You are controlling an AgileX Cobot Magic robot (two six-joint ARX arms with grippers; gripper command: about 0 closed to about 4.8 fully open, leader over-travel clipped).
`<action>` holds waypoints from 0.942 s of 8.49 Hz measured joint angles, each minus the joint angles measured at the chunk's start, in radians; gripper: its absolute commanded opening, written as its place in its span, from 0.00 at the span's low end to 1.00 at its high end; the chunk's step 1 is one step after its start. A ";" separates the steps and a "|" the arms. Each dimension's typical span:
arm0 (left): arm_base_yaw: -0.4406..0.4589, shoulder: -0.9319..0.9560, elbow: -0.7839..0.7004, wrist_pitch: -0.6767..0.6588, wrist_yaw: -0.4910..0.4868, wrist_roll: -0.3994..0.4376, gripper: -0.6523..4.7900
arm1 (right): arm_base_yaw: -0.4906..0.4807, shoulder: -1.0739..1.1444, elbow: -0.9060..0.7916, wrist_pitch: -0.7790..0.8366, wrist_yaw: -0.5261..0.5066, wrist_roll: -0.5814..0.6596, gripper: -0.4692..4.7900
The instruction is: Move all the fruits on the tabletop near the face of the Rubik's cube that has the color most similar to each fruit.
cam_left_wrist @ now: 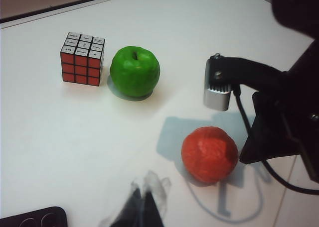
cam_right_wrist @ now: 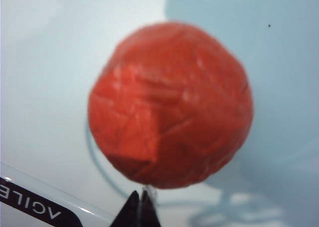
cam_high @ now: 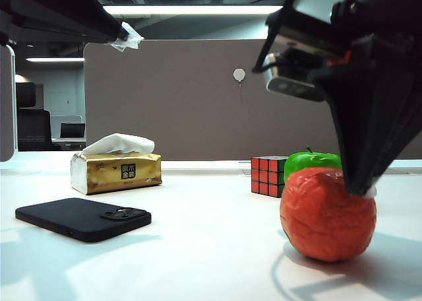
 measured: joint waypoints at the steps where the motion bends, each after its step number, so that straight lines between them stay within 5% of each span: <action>1: 0.000 0.000 0.000 0.000 0.000 0.000 0.11 | -0.001 0.036 0.000 0.018 -0.013 -0.024 0.09; 3: 0.000 0.000 0.000 0.000 0.000 0.000 0.11 | -0.001 0.057 0.000 0.048 -0.016 -0.026 0.09; 4: 0.000 0.000 0.000 0.000 0.000 0.000 0.11 | -0.111 0.127 0.001 0.127 -0.017 -0.052 0.09; 8: 0.000 0.000 0.000 0.000 0.000 0.000 0.11 | -0.140 0.127 0.001 0.191 -0.012 -0.083 0.09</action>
